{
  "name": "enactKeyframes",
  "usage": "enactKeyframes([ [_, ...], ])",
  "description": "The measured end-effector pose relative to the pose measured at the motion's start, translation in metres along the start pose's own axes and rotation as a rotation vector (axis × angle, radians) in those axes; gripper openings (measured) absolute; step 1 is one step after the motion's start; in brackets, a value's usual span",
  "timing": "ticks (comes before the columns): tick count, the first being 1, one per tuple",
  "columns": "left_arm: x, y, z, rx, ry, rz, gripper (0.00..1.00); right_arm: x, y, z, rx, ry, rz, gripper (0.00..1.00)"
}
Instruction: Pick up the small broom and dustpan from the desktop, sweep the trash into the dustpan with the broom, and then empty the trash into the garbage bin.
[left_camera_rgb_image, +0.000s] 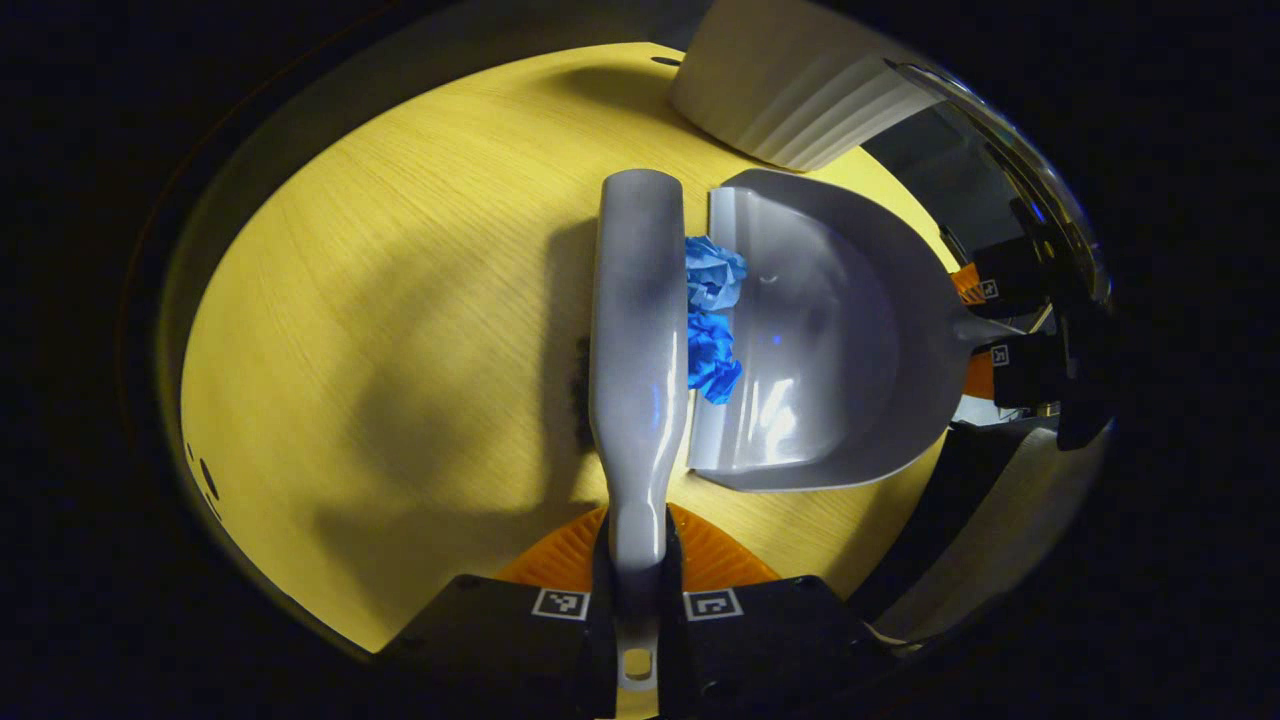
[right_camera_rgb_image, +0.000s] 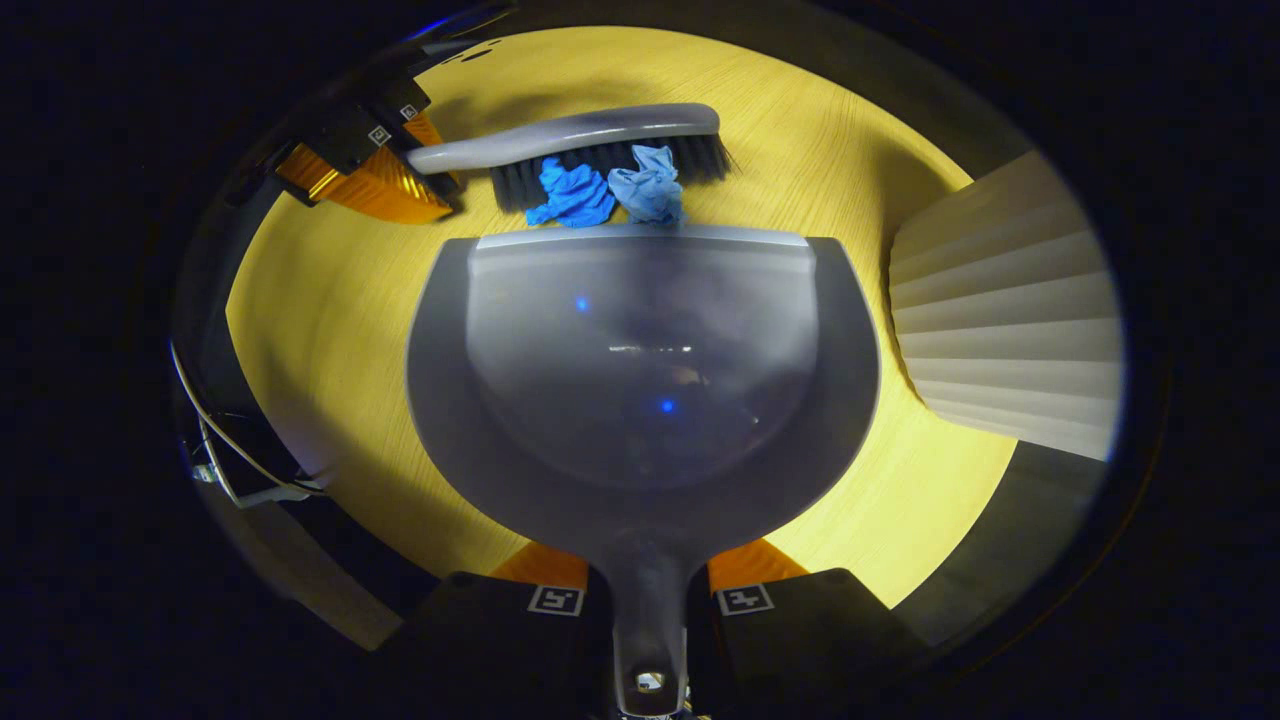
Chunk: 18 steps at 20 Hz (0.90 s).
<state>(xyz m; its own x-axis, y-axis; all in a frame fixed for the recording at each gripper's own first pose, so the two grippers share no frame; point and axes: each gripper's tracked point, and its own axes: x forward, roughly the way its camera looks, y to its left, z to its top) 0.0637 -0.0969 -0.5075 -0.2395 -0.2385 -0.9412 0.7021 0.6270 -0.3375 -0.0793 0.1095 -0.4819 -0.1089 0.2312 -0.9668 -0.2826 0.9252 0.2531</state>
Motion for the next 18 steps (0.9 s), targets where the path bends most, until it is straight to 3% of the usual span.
enactKeyframes([
  [3, 0.001, -0.018, -0.002, 0.001, 0.011, -0.055, 0.20, 0.001, 0.000, 0.000, -0.002, -0.003, 0.000, 0.33],
  [11, -0.001, -0.024, -0.003, -0.038, -0.021, -0.066, 0.20, 0.009, 0.000, 0.003, 0.000, -0.106, -0.013, 0.33],
  [18, -0.005, -0.015, -0.003, -0.072, -0.054, 0.011, 0.19, 0.021, 0.004, 0.002, 0.027, -0.252, -0.010, 0.33],
])
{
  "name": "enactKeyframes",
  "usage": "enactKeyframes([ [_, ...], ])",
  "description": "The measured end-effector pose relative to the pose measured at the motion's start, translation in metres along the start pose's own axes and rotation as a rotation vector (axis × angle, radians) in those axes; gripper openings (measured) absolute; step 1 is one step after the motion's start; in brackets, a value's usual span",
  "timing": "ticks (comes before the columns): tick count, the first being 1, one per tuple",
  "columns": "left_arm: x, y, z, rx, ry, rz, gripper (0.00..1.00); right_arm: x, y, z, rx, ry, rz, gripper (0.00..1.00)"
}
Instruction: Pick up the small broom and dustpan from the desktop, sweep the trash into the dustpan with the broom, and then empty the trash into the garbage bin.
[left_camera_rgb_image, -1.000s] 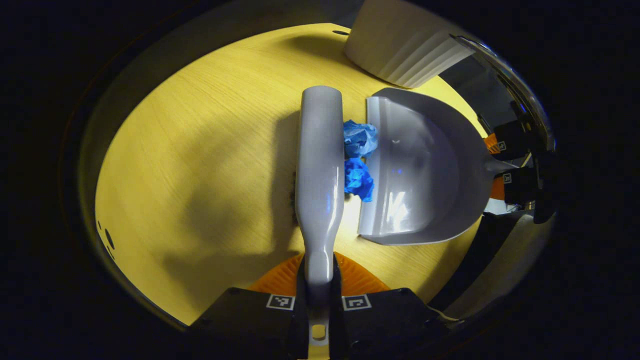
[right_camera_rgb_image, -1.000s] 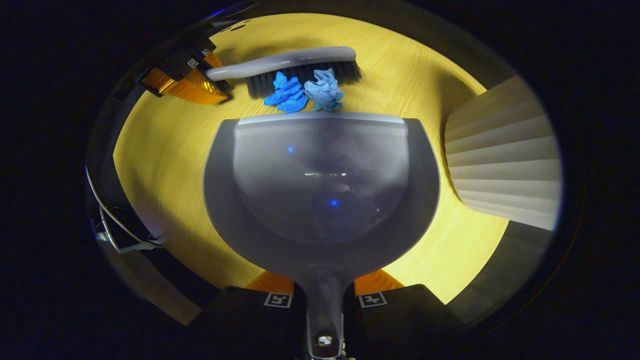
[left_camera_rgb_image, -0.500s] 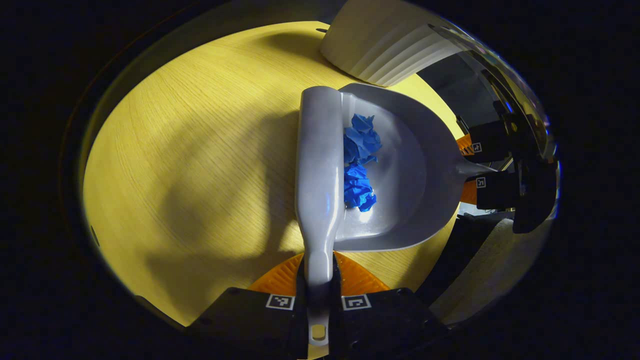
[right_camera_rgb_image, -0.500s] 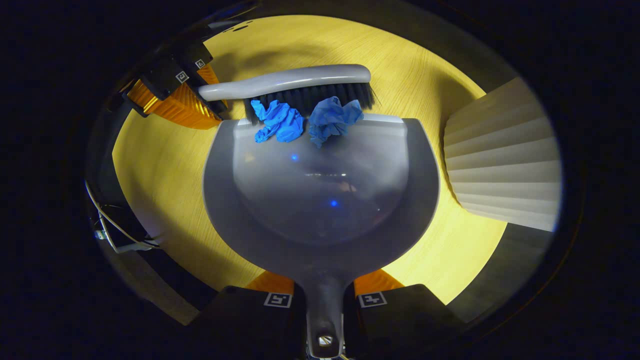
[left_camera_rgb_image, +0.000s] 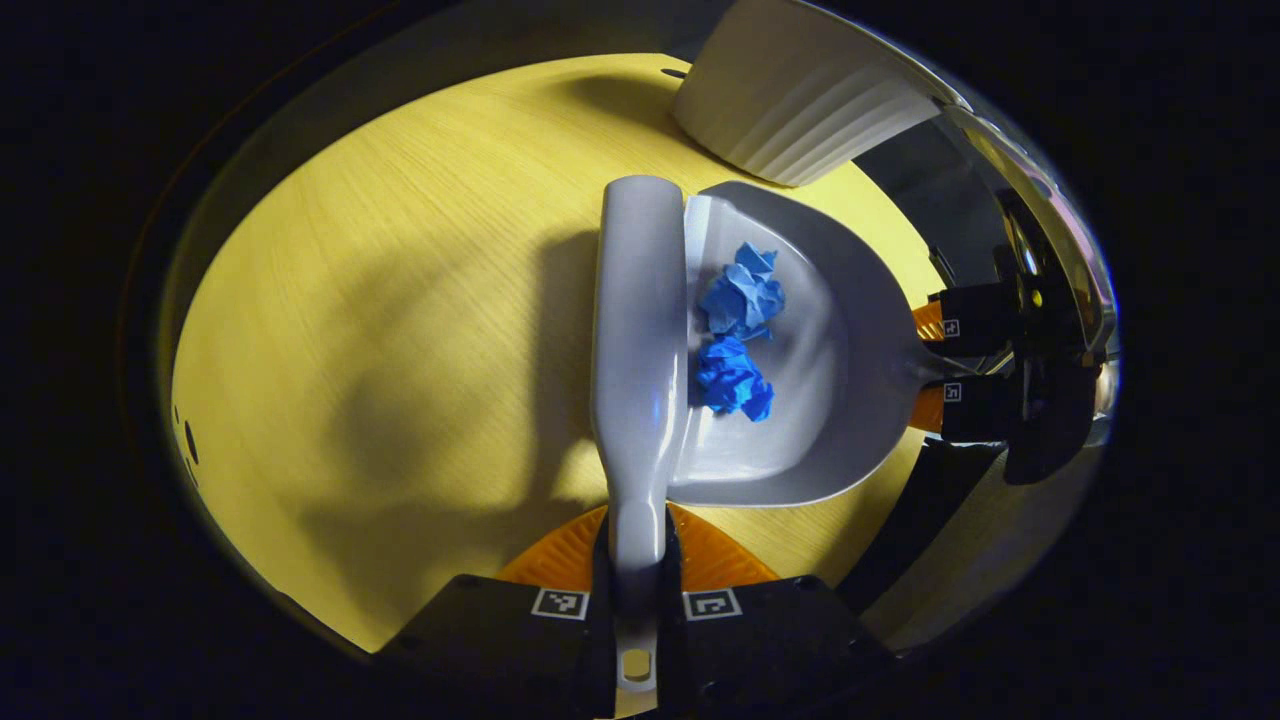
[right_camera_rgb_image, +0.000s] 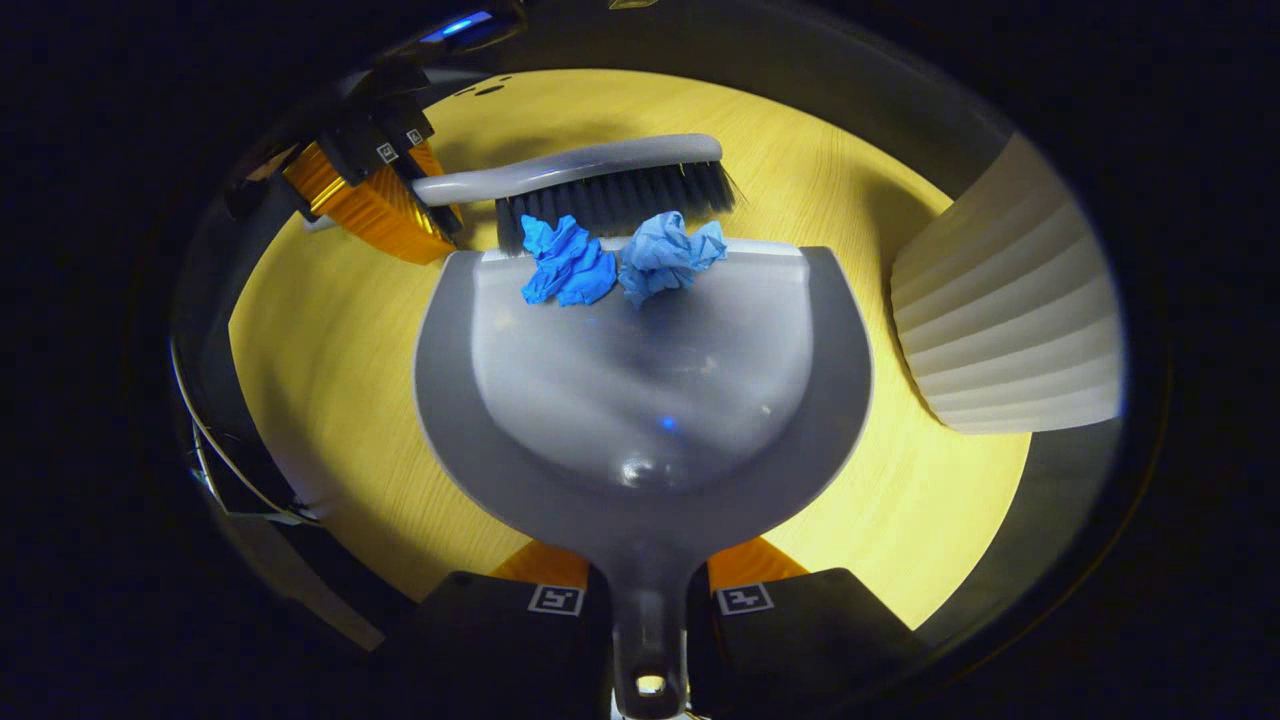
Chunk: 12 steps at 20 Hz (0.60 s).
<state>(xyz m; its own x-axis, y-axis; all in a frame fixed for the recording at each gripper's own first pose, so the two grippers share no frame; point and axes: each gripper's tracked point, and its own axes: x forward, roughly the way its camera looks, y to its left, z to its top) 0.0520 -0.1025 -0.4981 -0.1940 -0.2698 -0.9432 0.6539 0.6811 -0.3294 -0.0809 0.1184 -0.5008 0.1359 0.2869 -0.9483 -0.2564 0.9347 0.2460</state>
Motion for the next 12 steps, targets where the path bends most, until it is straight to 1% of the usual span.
enactKeyframes([
  [1, -0.001, 0.006, -0.001, -0.005, -0.016, 0.025, 0.20, 0.001, 0.001, -0.001, 0.004, -0.027, 0.000, 0.36],
  [2, -0.005, 0.014, 0.000, -0.018, -0.038, 0.057, 0.20, 0.004, 0.000, -0.002, 0.007, -0.055, -0.004, 0.33],
  [5, -0.026, 0.026, -0.004, -0.060, -0.124, 0.120, 0.20, 0.006, 0.006, -0.004, 0.051, -0.111, -0.010, 0.33],
  [7, -0.034, 0.025, -0.016, -0.114, -0.162, 0.130, 0.20, 0.011, 0.010, -0.005, 0.085, -0.127, -0.013, 0.33],
  [9, -0.047, 0.028, -0.032, -0.182, -0.195, 0.137, 0.20, 0.014, 0.014, -0.005, 0.107, -0.119, -0.026, 0.33],
  [12, -0.051, 0.034, -0.048, -0.258, -0.228, 0.176, 0.20, 0.013, 0.021, -0.002, 0.140, -0.150, -0.040, 0.33],
])
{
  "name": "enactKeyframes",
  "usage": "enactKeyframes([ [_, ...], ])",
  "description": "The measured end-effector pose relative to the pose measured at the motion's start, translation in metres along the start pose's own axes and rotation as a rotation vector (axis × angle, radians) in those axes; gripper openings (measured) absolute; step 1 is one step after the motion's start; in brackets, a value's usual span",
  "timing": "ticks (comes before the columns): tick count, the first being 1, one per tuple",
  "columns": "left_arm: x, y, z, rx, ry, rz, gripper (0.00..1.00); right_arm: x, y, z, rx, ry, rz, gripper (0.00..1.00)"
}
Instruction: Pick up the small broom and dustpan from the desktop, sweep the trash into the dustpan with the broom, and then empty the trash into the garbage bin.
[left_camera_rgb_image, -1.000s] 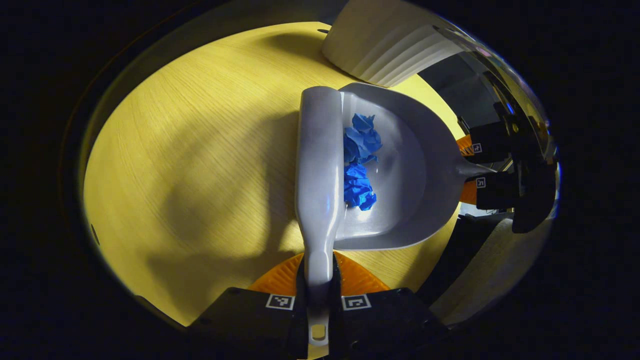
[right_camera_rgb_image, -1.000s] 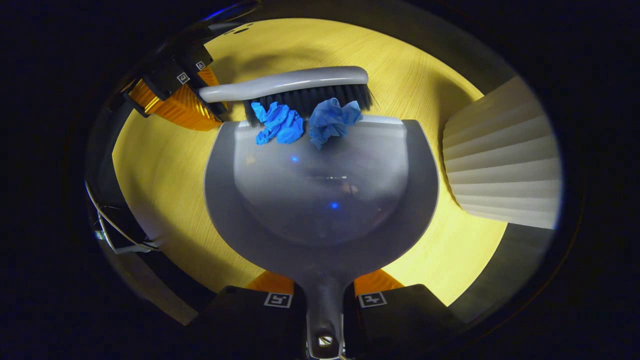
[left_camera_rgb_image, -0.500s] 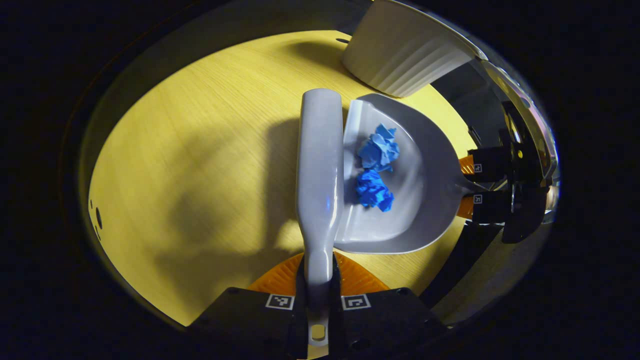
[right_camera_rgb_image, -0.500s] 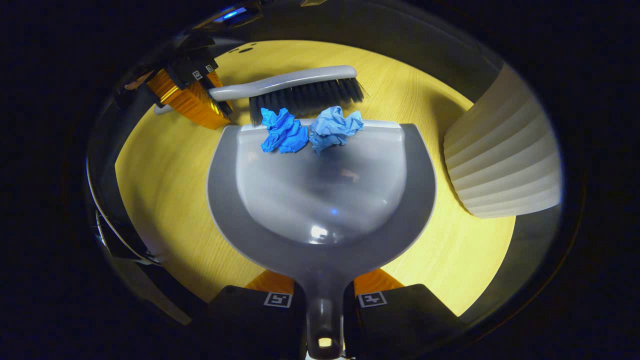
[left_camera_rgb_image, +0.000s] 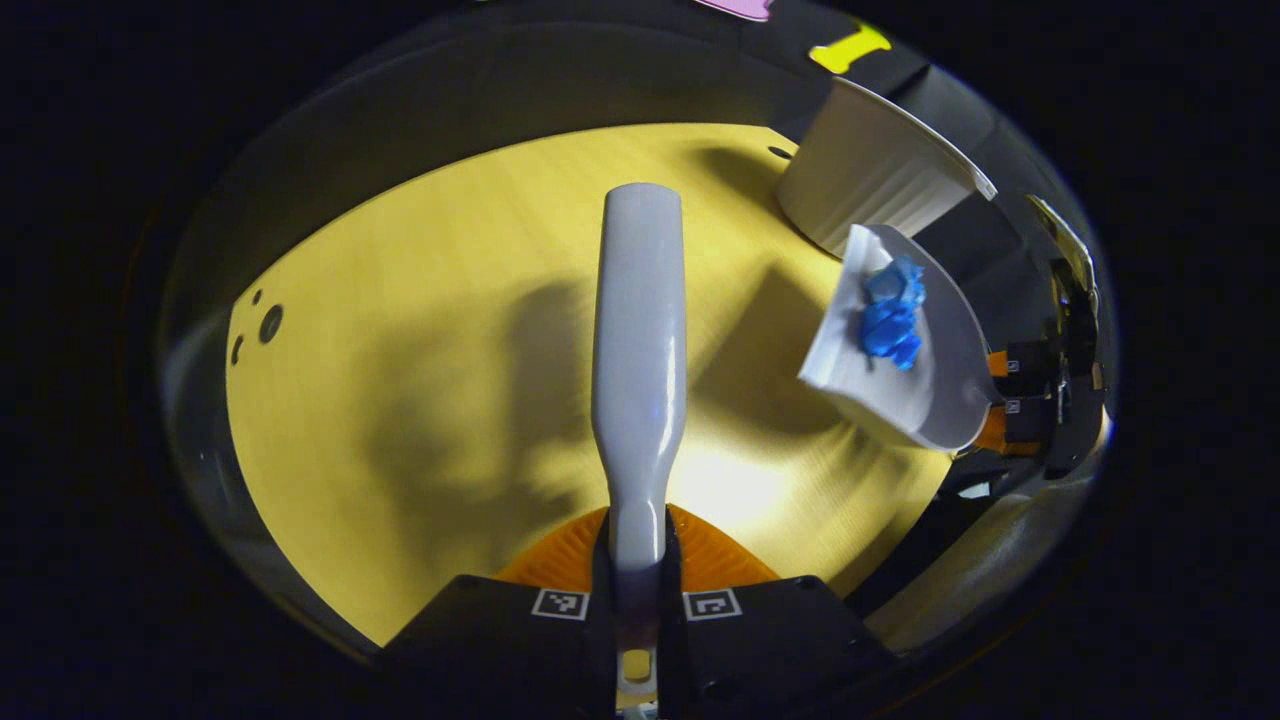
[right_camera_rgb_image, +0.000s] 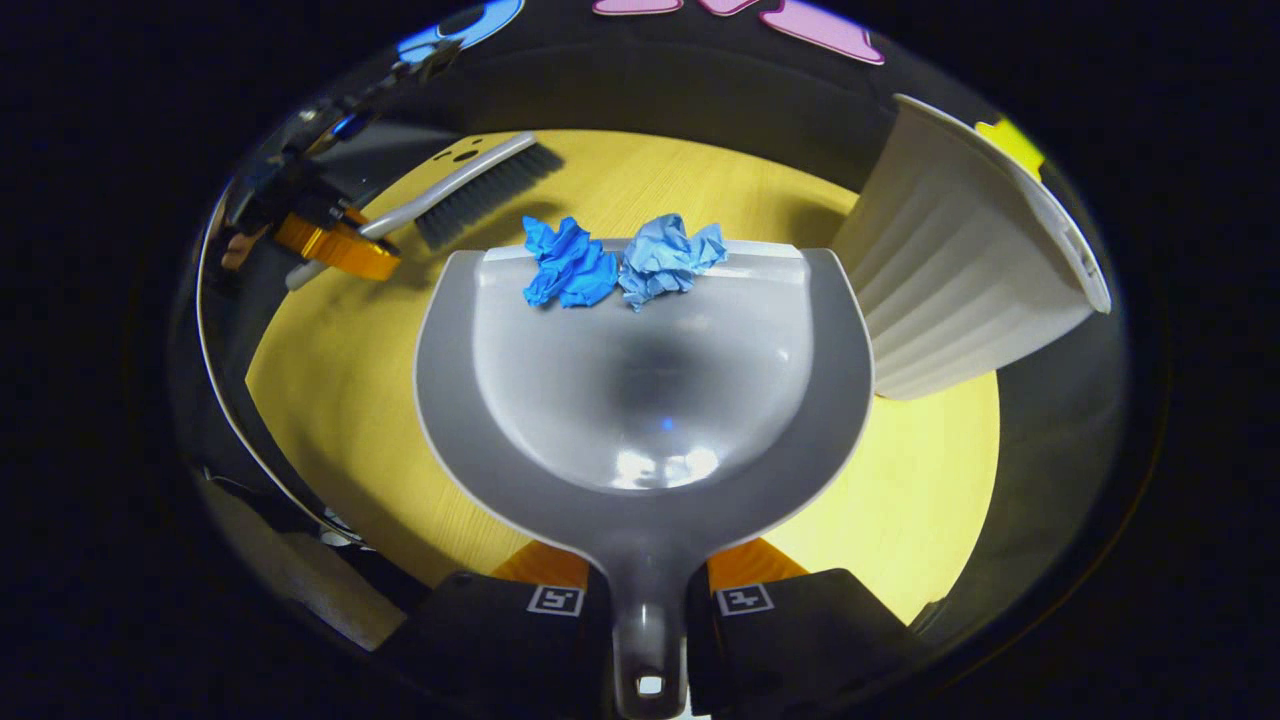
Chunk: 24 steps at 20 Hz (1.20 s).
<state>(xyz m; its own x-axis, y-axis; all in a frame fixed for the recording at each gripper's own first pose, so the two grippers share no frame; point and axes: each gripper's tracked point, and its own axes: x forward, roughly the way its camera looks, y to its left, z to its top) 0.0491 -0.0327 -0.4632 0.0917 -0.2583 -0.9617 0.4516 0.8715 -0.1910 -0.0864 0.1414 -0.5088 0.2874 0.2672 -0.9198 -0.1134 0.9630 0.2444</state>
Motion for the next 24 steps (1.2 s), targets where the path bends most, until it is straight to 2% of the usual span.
enactKeyframes([
  [3, -0.007, 0.009, -0.019, -0.086, -0.019, 0.028, 0.19, 0.005, 0.000, -0.002, 0.010, -0.032, -0.018, 0.33],
  [6, 0.003, 0.015, -0.038, -0.117, -0.002, 0.057, 0.20, 0.008, 0.002, 0.000, 0.042, -0.061, -0.031, 0.33],
  [7, 0.012, 0.012, -0.041, -0.124, 0.007, 0.062, 0.17, 0.010, 0.003, 0.001, 0.054, -0.072, -0.036, 0.33],
  [8, 0.020, 0.010, -0.044, -0.132, 0.013, 0.060, 0.20, 0.013, 0.004, 0.003, 0.066, -0.079, -0.041, 0.33],
  [16, 0.035, 0.012, -0.060, -0.125, 0.023, 0.012, 0.20, 0.010, 0.005, 0.027, 0.205, -0.118, -0.111, 0.33],
  [20, 0.033, 0.011, -0.057, -0.101, 0.019, -0.004, 0.20, -0.003, -0.021, 0.057, 0.273, -0.179, -0.189, 0.33],
  [24, 0.032, 0.011, -0.058, -0.086, 0.015, -0.015, 0.20, -0.010, -0.069, 0.074, 0.301, -0.213, -0.316, 0.33],
])
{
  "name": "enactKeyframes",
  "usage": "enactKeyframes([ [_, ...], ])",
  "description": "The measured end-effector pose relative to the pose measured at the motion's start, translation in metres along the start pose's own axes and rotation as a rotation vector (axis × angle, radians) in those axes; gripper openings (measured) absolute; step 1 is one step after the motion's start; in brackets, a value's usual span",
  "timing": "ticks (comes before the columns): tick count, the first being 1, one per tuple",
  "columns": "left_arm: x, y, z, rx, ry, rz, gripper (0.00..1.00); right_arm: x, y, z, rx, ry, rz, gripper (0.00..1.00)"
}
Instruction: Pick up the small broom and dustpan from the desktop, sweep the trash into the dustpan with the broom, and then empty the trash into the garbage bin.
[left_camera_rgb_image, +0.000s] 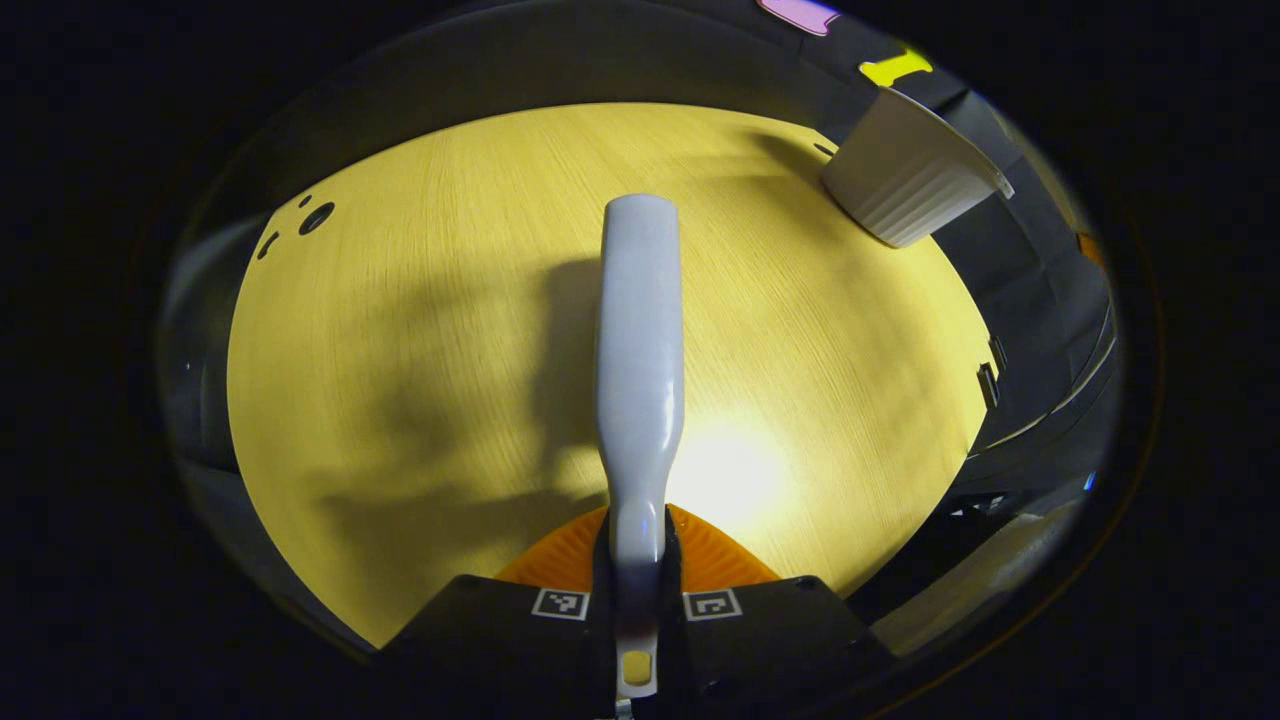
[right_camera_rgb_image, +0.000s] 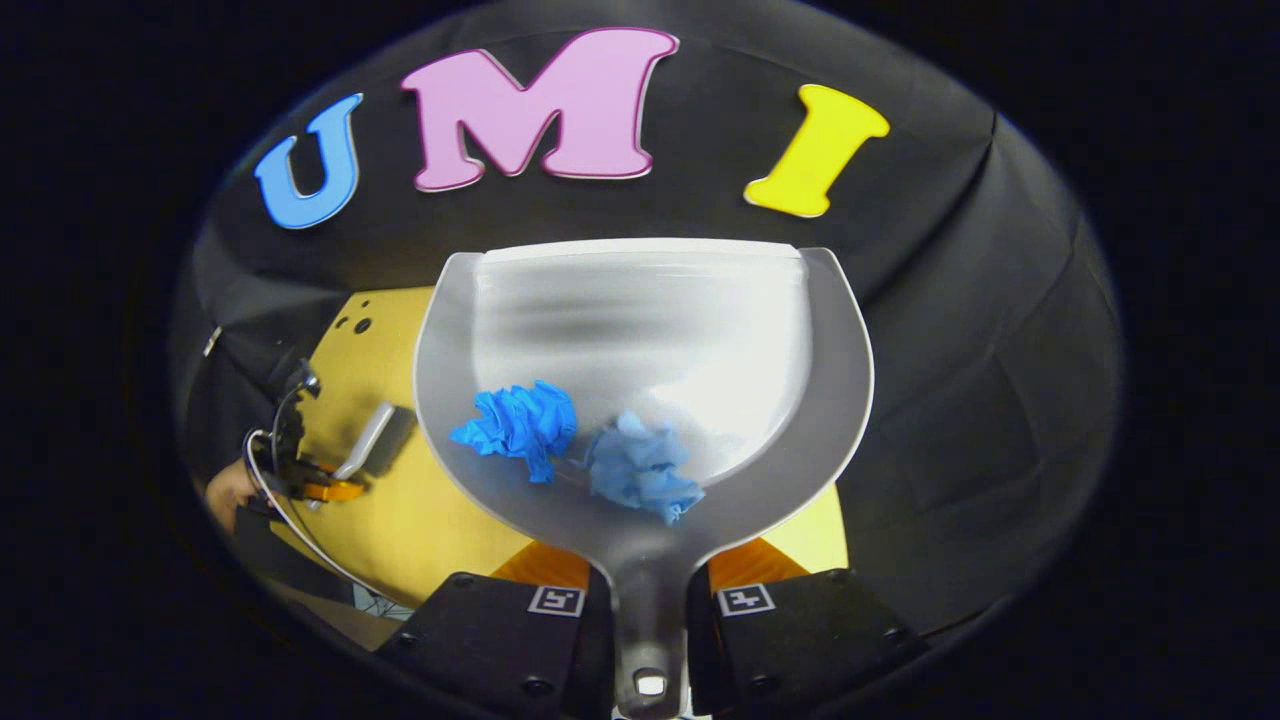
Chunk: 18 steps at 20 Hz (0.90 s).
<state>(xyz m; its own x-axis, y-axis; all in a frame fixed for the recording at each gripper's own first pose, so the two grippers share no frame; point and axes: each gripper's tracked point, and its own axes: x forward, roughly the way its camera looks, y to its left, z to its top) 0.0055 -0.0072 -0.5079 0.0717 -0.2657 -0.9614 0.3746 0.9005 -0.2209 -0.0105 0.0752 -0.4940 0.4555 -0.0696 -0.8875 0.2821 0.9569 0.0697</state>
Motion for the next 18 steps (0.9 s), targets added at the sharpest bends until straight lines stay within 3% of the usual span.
enactKeyframes([
  [7, 0.000, 0.001, 0.000, 0.013, 0.004, -0.009, 0.20, 0.029, -0.093, 0.039, -0.144, -0.025, -0.279, 0.33],
  [11, 0.000, 0.000, 0.000, 0.011, 0.006, -0.009, 0.20, 0.045, -0.122, 0.041, -0.283, 0.035, -0.374, 0.33],
  [18, 0.006, -0.001, -0.006, 0.010, 0.012, -0.015, 0.20, 0.037, -0.144, 0.037, -0.496, 0.117, -0.456, 0.33],
])
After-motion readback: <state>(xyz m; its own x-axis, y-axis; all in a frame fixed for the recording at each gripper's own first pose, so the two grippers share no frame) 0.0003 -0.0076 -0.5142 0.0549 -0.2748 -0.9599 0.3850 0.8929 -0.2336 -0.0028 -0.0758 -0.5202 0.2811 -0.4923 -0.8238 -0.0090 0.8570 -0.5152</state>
